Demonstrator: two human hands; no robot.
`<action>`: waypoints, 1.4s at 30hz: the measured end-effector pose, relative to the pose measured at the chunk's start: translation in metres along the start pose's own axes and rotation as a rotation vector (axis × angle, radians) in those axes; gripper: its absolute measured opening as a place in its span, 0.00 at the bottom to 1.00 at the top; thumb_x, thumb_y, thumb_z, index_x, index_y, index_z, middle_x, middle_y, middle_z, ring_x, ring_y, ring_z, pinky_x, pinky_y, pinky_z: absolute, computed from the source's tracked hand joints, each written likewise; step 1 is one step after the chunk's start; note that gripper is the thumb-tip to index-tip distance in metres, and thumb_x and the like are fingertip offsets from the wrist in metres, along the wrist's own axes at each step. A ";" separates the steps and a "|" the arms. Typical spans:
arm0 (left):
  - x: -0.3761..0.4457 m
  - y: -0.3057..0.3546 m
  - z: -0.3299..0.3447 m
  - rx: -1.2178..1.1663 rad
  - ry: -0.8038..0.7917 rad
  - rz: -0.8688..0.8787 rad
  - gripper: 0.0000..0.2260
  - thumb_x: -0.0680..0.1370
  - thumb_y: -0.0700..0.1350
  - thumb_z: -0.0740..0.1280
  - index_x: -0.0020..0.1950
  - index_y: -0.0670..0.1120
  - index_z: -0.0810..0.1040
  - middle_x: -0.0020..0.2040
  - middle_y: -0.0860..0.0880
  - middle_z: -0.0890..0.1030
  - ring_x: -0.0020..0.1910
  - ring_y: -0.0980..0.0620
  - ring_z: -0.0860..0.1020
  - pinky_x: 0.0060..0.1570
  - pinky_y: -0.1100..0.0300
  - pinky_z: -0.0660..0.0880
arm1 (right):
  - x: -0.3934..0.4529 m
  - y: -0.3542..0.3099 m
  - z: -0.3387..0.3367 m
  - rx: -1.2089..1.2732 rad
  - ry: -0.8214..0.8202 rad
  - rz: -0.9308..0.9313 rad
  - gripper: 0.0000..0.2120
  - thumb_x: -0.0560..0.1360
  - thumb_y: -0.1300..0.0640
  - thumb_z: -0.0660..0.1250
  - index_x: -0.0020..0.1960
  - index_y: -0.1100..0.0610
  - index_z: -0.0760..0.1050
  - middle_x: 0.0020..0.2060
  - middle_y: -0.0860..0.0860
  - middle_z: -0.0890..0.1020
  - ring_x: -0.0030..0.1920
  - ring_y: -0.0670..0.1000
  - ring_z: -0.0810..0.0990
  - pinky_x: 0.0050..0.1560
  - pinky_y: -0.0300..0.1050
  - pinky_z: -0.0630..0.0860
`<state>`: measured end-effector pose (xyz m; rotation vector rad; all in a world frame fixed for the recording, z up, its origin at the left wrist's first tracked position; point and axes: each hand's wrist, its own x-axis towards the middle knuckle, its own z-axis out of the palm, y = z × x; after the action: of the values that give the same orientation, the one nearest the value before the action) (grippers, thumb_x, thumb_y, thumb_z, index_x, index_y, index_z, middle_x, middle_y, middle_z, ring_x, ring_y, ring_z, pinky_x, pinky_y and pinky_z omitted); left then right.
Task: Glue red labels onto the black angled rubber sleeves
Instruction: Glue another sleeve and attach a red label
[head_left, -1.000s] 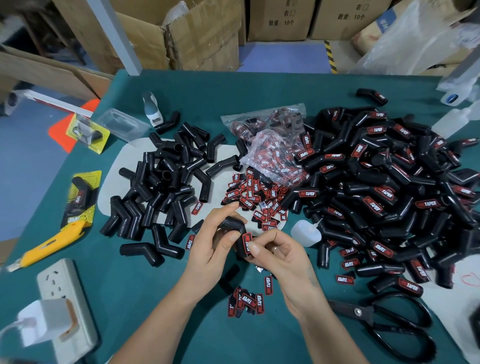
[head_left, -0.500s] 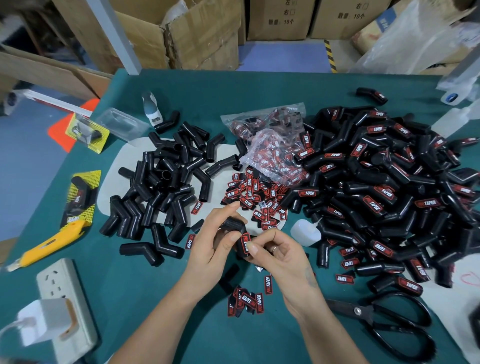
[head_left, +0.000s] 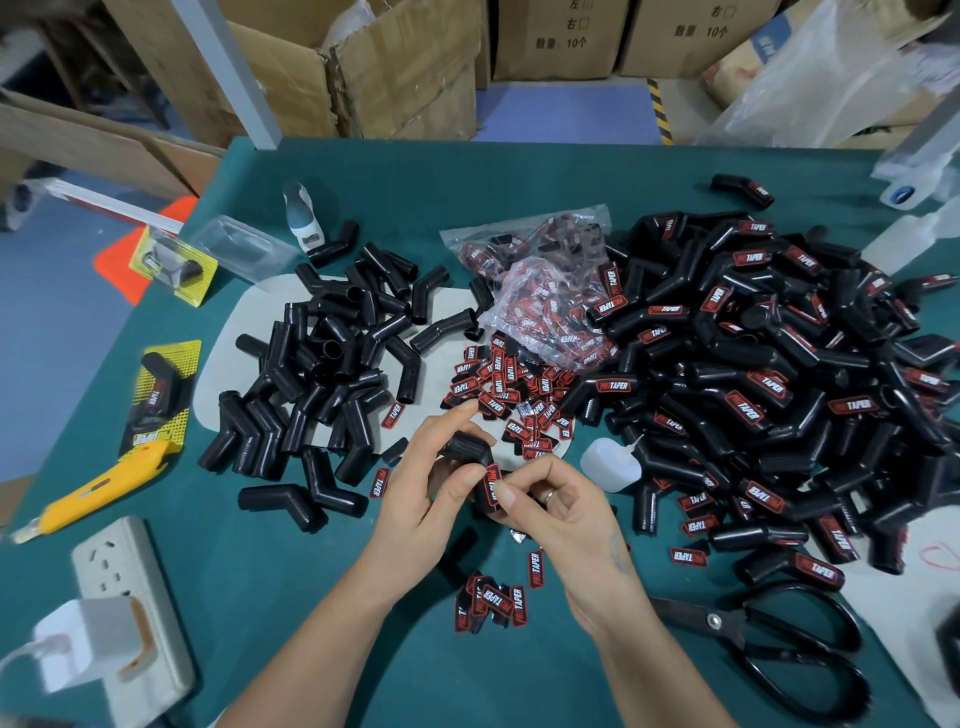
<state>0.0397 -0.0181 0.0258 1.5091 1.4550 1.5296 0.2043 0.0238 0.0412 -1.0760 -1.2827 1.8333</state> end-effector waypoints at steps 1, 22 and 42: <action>0.000 0.000 0.000 0.002 0.000 -0.004 0.26 0.83 0.41 0.63 0.78 0.63 0.68 0.60 0.52 0.78 0.59 0.58 0.78 0.63 0.67 0.71 | 0.000 0.000 0.000 0.003 0.000 0.000 0.07 0.73 0.50 0.76 0.44 0.54 0.82 0.45 0.57 0.86 0.50 0.57 0.82 0.63 0.63 0.80; -0.001 -0.004 0.001 0.030 0.034 -0.079 0.22 0.84 0.52 0.66 0.77 0.66 0.68 0.62 0.58 0.78 0.60 0.53 0.78 0.63 0.60 0.73 | 0.000 0.002 0.002 0.047 0.029 -0.013 0.06 0.74 0.54 0.76 0.44 0.55 0.81 0.45 0.59 0.85 0.50 0.58 0.82 0.64 0.67 0.78; -0.002 -0.005 0.004 -0.014 0.043 -0.040 0.25 0.83 0.45 0.66 0.77 0.64 0.68 0.62 0.54 0.79 0.62 0.52 0.79 0.64 0.61 0.74 | 0.001 0.008 0.002 0.043 0.037 -0.034 0.10 0.73 0.48 0.77 0.49 0.50 0.81 0.50 0.56 0.85 0.55 0.58 0.82 0.60 0.62 0.81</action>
<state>0.0421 -0.0179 0.0198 1.4391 1.4861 1.5544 0.2012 0.0216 0.0338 -1.0541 -1.2278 1.7997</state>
